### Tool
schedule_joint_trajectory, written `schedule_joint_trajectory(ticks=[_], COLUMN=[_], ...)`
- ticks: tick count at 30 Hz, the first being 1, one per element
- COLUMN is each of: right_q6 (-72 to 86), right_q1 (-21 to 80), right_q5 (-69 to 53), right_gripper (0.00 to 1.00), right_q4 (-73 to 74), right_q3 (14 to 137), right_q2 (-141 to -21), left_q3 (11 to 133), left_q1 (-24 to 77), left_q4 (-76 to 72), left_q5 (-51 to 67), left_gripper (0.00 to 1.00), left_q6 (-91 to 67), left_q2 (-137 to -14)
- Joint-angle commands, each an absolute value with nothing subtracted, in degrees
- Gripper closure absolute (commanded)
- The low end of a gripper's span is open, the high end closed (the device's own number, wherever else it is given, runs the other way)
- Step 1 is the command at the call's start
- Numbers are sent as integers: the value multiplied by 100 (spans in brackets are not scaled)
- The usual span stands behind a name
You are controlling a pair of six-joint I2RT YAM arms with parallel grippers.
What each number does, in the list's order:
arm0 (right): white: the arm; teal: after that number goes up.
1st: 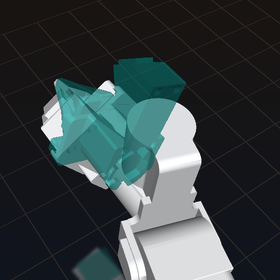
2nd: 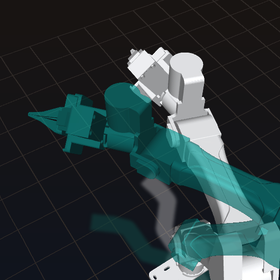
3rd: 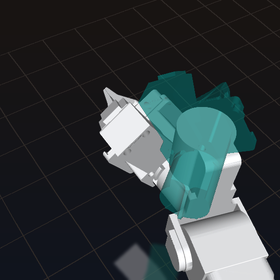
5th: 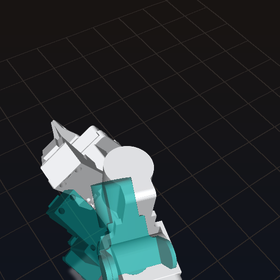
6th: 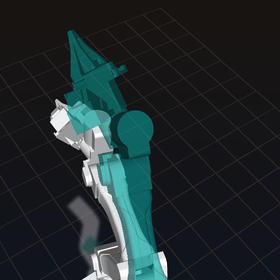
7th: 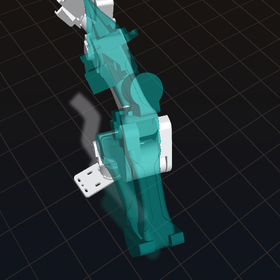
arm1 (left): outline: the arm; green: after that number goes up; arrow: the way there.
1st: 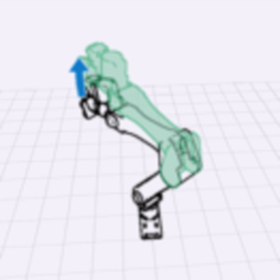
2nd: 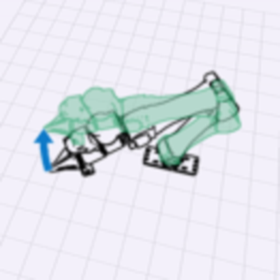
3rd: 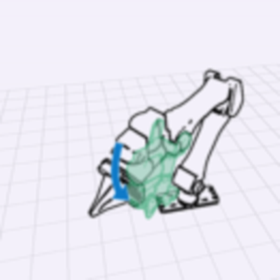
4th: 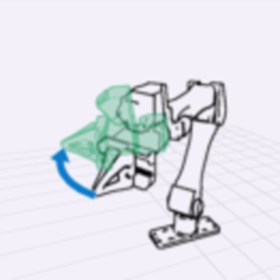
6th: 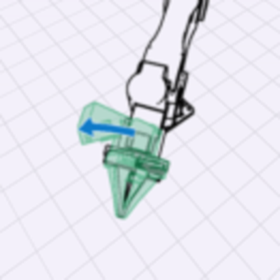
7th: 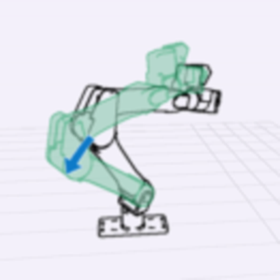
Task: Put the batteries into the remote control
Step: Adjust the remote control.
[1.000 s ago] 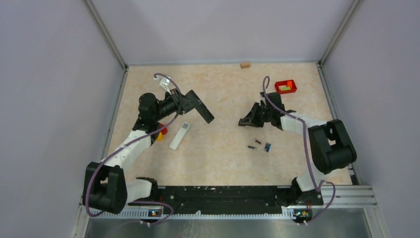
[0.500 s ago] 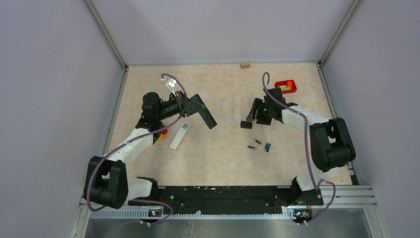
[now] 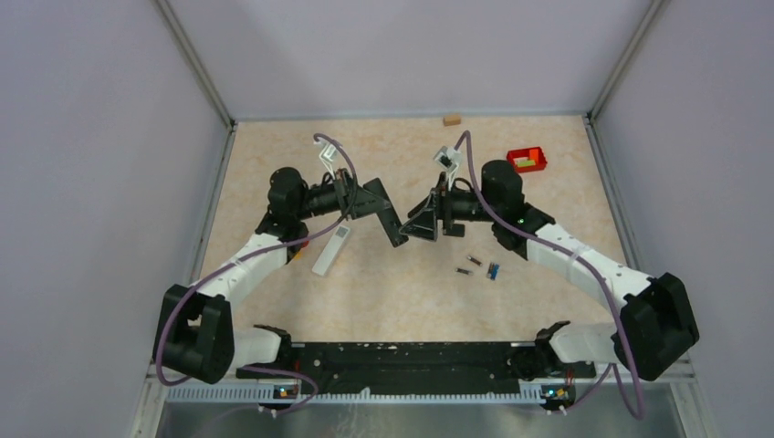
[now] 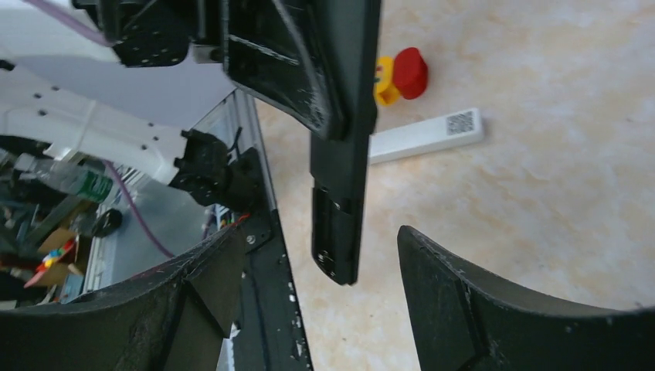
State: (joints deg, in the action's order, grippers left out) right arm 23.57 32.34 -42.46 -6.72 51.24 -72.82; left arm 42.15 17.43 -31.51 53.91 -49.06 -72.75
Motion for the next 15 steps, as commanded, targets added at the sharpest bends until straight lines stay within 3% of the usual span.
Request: schedule_joint_trajectory(ticks=[1, 4, 7, 12, 15], right_q6=[2366, 2338, 2345, 2708, 3244], right_q1=[3470, 3570, 3763, 4014, 4012], right_q5=[-4845, -4898, -5045, -5083, -4966], right_gripper=[26, 28, 37, 73, 93], right_q4=[-1500, -1451, -1457, -1861, -2427], right_q3=[5124, 5229, 5354, 5326, 5128], right_q2=[-7344, -7512, -7668, -7726, -7715], left_q3=[4468, 4504, 4498, 4467, 4410], left_q1=[1885, 1974, 2035, 2047, 2047], left_q4=[-3766, -3855, -3966, -4209, -4458], left_q5=[5920, 6092, 6167, 6072, 5893], left_gripper=[100, 100, 100, 93, 76], left_q6=[-4826, -4862, -4925, -5143, -5377], left_q2=[-7283, -7277, -7255, -7230, -7196])
